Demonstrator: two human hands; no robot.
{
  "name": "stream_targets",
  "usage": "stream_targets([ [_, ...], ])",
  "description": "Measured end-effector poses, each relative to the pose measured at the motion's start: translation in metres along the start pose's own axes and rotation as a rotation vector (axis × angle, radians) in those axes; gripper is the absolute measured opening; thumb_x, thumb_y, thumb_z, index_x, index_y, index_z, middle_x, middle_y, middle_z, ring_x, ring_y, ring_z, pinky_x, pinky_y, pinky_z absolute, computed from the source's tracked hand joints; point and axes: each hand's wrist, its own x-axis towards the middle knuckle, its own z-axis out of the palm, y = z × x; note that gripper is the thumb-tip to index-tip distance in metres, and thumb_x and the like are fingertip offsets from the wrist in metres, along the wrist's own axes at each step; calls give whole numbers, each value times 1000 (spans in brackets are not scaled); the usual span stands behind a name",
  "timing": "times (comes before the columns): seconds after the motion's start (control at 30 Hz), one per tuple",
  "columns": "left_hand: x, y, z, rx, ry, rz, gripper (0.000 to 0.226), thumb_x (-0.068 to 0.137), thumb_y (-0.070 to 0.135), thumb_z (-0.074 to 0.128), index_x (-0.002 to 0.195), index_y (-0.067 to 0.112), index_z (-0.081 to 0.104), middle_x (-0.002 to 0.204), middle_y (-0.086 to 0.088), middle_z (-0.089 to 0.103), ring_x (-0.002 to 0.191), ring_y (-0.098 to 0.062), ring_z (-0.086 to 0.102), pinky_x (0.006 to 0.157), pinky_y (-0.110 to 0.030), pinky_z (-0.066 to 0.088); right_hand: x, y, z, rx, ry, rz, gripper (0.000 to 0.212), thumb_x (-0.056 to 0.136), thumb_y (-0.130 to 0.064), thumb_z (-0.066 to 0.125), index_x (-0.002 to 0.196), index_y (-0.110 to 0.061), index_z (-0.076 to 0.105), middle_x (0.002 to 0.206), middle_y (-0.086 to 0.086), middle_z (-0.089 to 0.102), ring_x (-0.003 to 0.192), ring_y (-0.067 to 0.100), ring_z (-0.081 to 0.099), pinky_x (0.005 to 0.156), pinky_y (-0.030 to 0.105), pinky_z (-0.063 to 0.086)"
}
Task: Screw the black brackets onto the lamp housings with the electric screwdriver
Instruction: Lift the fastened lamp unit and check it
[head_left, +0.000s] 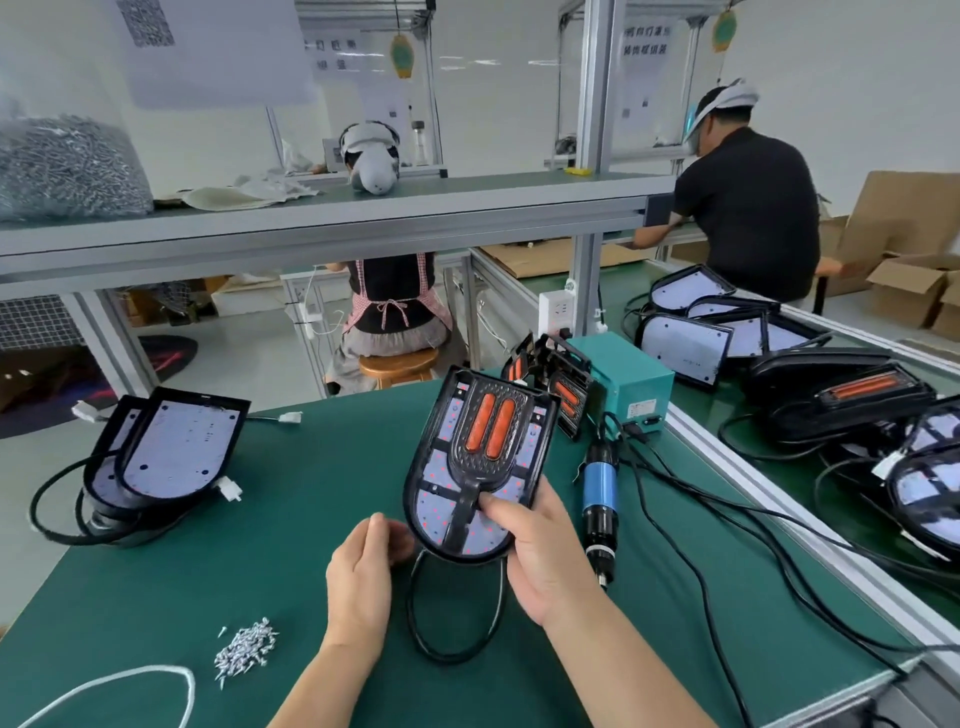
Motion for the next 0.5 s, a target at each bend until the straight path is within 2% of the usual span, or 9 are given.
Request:
stream_targets([
  [0.2, 4, -10, 0, 37, -12, 17, 36, 101, 23, 50, 74, 23, 74, 81, 2, 75, 78, -21, 74, 84, -39, 53, 7, -68, -25, -97, 111, -281, 45, 93, 16, 52, 133, -4, 59, 124, 15, 71, 117, 35, 66, 100, 47, 54],
  [0.3, 4, -10, -1, 87, -13, 48, 36, 100, 23, 52, 73, 30, 74, 78, 4, 76, 80, -21, 75, 89, -45, 54, 7, -108, -54, -175, 221, -431, 43, 92, 18, 51, 127, -6, 60, 113, 7, 75, 105, 23, 71, 89, 36, 56],
  [0.33, 4, -10, -1, 105, -11, 57, 35, 100, 24, 53, 73, 30, 74, 77, 5, 76, 80, -20, 75, 90, -45, 54, 6, -120, -66, -207, 271, -460, 42, 91, 17, 52, 126, -6, 60, 113, 7, 75, 104, 22, 70, 91, 37, 55],
  [0.43, 4, -8, 0, 159, -18, 87, 34, 98, 21, 56, 71, 31, 73, 73, 5, 76, 75, -16, 75, 88, -38, 54, 3, -156, -108, -299, 415, -525, 42, 92, 15, 55, 129, -5, 58, 120, 13, 72, 107, 24, 68, 97, 40, 53],
  [0.5, 3, -8, 3, 164, -18, 108, 33, 96, 18, 59, 68, 28, 73, 70, 3, 75, 67, -11, 74, 78, -30, 56, -1, -178, -137, -364, 503, -552, 42, 93, 12, 56, 129, -9, 57, 118, 7, 72, 102, 15, 69, 88, 29, 56],
])
